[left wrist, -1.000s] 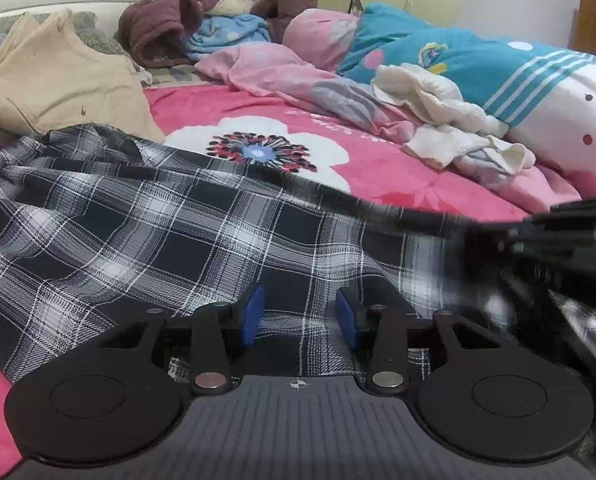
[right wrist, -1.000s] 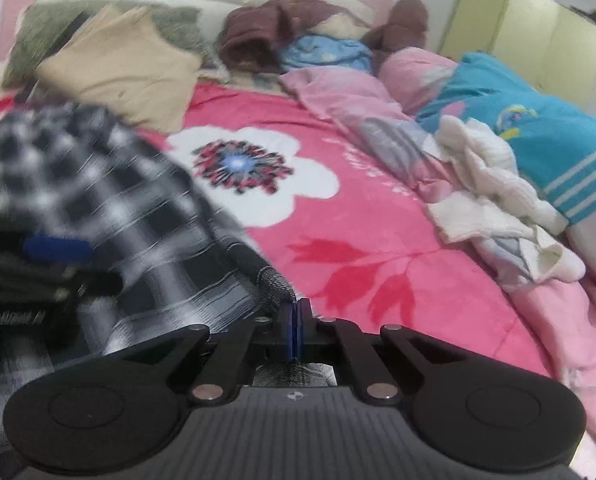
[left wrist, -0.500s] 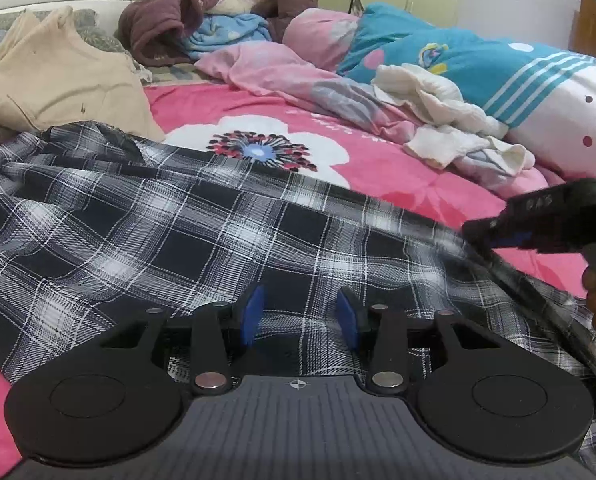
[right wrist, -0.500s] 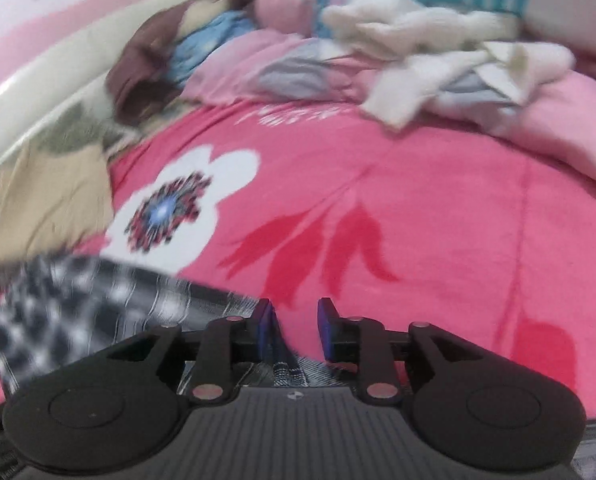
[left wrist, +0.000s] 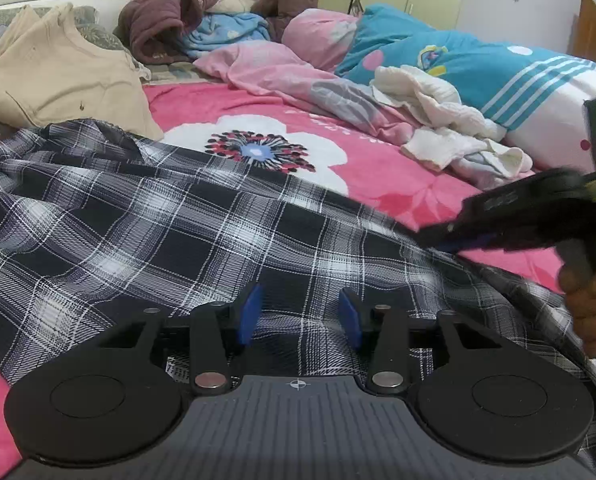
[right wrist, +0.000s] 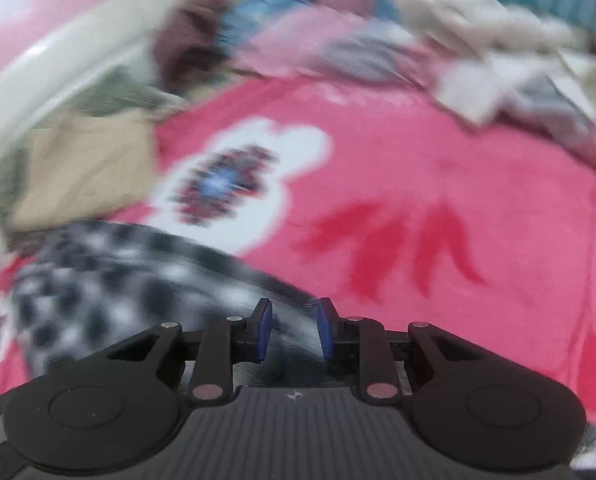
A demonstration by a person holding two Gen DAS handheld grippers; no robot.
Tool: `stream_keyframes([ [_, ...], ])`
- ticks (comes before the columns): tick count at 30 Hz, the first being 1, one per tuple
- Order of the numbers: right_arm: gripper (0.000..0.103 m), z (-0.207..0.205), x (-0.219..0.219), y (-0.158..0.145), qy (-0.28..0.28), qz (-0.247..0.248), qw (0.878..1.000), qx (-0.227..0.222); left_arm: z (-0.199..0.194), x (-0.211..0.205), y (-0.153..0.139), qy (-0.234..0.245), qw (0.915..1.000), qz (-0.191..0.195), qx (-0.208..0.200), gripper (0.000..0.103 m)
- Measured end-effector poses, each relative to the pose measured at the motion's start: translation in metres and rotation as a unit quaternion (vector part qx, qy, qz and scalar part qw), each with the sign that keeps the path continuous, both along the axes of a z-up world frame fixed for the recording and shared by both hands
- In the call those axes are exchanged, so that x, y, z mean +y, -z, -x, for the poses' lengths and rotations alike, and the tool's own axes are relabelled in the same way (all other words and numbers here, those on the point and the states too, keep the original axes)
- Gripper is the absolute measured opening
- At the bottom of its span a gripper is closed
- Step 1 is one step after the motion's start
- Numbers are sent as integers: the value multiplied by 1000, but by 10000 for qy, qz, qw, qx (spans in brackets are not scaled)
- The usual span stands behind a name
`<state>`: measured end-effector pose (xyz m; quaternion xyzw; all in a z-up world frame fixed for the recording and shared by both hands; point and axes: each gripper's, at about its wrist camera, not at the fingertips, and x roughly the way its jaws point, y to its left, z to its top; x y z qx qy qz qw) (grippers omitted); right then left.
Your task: Fold clothes
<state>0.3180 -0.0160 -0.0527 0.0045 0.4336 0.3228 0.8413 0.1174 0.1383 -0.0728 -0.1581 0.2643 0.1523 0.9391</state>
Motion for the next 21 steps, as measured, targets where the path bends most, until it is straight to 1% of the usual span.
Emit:
stream_keyframes([
  [1,25,-1,-3,-1,108,-40,9999,11,0,0,0,2,10000,-1,-3,45],
  [3,26,-1,-18,-8,498,-205,9985,-41,2,-1,-2,2,10000,-50,-11,47],
  [4,27,3,-26,-14,607,-270,9977,-104,3,-2,-4,2,10000,-74,-15,50],
  [5,27,11,-34,-23,661,-325,9971,-191,4,-2,-5,2,9999,-99,-18,53],
  [8,27,36,-59,-47,813,-481,9949,-360,7,-4,-9,3,9998,-191,-25,54],
  [10,29,55,-71,-53,932,-541,9935,-376,16,-6,-19,25,9991,-402,-100,56],
  [12,33,74,-84,-60,1050,-601,9919,-392,27,-7,-31,87,9983,-454,-345,64],
  [13,34,84,-90,-63,1110,-631,9910,-400,32,-8,-38,134,9977,-460,-474,71],
  [14,35,93,-96,-66,1169,-661,9901,-409,37,-8,-44,181,9969,-466,-602,75],
  [15,36,102,-103,-70,1228,-691,9891,-417,42,-9,-50,246,9961,-445,-715,77],
  [17,39,121,-115,-76,1346,-751,9871,-433,46,-11,-57,521,9951,-196,-818,91],
  [19,41,140,-128,-83,1464,-810,9849,-449,49,-13,-61,789,9934,127,-825,97],
  [21,42,159,-140,-90,1582,-870,9825,-465,49,-15,-61,918,9923,389,-741,98],
])
